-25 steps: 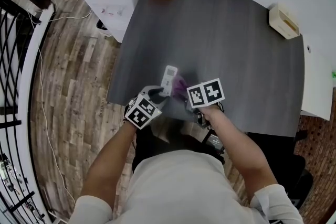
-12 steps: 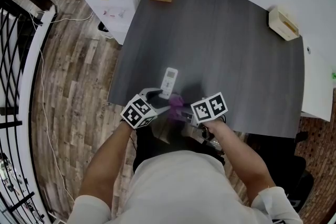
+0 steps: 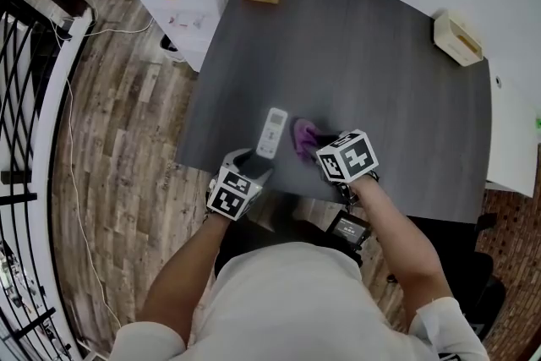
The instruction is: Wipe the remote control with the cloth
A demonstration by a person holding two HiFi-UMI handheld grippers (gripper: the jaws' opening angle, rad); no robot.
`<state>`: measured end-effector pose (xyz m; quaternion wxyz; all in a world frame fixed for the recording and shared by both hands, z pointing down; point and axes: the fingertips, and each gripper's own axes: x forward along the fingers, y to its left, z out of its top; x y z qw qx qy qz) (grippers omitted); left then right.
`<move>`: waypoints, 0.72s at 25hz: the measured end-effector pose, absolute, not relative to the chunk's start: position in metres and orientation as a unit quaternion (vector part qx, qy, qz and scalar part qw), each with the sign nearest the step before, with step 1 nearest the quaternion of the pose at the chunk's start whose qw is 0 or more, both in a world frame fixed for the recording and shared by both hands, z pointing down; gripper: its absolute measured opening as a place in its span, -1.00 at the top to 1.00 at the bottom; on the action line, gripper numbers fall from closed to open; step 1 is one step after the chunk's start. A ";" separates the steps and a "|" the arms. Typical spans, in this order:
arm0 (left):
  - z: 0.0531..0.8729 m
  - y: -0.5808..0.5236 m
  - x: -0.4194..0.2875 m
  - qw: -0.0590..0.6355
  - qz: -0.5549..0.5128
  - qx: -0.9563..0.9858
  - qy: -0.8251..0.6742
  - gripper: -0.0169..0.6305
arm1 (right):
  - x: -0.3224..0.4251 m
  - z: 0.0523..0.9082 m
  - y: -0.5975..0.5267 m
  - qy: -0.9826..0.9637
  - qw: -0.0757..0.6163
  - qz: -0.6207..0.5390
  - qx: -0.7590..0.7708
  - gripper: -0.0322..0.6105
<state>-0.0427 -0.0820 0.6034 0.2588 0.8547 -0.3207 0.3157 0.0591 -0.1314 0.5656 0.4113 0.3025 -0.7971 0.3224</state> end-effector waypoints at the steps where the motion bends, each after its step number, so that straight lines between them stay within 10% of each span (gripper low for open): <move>1: 0.601 -0.083 -0.042 0.239 0.321 0.861 -0.314 0.14 | 0.059 0.566 -0.136 -0.797 0.416 0.316 0.304 0.62; 5: 0.602 -0.087 -0.037 0.135 0.390 0.882 -0.227 0.14 | 0.056 0.571 -0.136 -0.792 0.409 0.333 0.306 0.62; 12: 0.593 -0.062 0.016 0.291 0.316 0.890 -0.154 0.14 | 0.059 0.577 -0.121 -0.787 0.399 0.350 0.315 0.62; 18: 0.566 -0.076 0.033 0.221 0.296 0.921 -0.120 0.14 | 0.097 0.562 -0.135 -0.770 0.368 0.354 0.383 0.62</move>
